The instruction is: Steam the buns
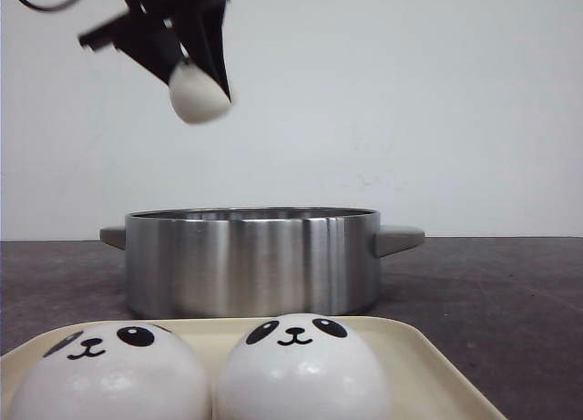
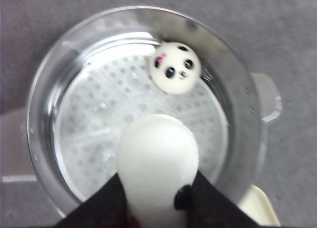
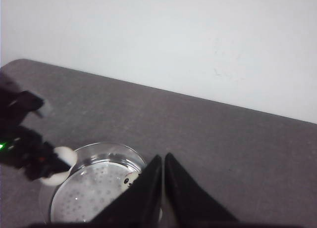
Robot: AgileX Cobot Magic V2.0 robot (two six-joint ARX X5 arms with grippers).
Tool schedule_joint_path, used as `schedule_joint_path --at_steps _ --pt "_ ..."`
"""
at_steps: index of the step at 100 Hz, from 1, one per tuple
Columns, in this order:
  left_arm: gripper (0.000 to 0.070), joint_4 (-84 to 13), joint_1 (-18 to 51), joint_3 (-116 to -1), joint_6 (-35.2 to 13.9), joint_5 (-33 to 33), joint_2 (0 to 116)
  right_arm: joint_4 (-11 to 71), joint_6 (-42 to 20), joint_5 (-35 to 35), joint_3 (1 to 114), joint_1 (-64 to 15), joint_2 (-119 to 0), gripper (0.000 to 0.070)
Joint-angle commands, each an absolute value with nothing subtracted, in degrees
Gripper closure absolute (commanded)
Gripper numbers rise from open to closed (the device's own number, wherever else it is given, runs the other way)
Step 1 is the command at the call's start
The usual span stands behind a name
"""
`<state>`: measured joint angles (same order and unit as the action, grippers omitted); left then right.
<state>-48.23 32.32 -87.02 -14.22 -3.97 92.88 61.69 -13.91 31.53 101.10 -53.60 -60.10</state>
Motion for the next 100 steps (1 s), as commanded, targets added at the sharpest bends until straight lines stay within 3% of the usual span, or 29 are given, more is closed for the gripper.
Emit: schedule_joint_path --at_steps 1,31,60,100 --pt "0.0700 -48.2 32.3 -89.2 -11.7 -3.4 96.4 61.8 -14.9 31.6 102.1 -54.3 -60.6 0.0700" --pt "0.0700 -45.6 30.5 -92.6 -10.8 -2.7 109.1 63.6 -16.4 31.6 102.1 -54.3 -60.6 0.0700" --pt "0.0691 -41.1 30.4 -92.6 -11.2 -2.7 113.8 65.3 -17.7 31.7 102.0 -54.3 -60.6 0.0700" --pt "0.0274 -41.5 30.4 -92.6 -11.3 -2.8 114.0 67.2 -20.3 31.7 102.0 -54.3 -60.6 0.0700"
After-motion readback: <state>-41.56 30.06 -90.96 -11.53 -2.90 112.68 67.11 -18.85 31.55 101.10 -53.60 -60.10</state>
